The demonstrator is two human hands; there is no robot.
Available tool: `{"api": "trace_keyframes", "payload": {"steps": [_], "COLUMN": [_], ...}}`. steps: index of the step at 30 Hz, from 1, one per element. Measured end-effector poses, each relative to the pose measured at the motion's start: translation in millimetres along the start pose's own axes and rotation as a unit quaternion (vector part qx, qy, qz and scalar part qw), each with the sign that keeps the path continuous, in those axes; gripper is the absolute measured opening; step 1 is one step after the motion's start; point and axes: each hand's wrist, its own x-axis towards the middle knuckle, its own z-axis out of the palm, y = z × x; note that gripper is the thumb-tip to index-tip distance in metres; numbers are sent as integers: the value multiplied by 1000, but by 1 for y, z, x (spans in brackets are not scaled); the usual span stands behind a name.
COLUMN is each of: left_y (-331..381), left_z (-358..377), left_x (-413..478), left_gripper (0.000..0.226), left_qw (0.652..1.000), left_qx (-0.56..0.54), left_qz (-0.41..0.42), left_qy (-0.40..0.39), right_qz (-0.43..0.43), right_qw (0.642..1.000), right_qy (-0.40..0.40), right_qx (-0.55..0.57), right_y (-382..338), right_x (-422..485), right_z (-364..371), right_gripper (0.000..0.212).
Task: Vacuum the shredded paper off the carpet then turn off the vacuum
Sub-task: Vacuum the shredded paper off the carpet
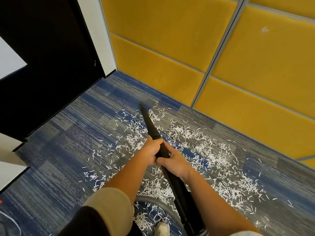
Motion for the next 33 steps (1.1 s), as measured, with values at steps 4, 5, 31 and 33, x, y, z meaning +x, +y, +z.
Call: {"api": "trace_keyframes", "payload": {"steps": [4,5,31,33], "left_y": [5,7,34,39], "left_z": [3,1,-8,1], "left_x": [-5,-6,-26,-23], "left_gripper": [55,53,23,27], "left_qw": [999,999,996,997], "left_qx": [-16,-15,5,4], "left_qz": [-4,-3,7,5], "left_qy": [-31,-41,-94,-81], "right_qz": [17,19,17,18], "right_qw": [1000,1000,999,999], "right_qy": [9,13,31,28], "right_qx": [22,18,5,0], "right_y": [-1,-2,-32,-36], "right_x": [-1,0,12,14], "right_z": [-10,-11,-23,-28], "right_gripper": [54,55,47,42]}}
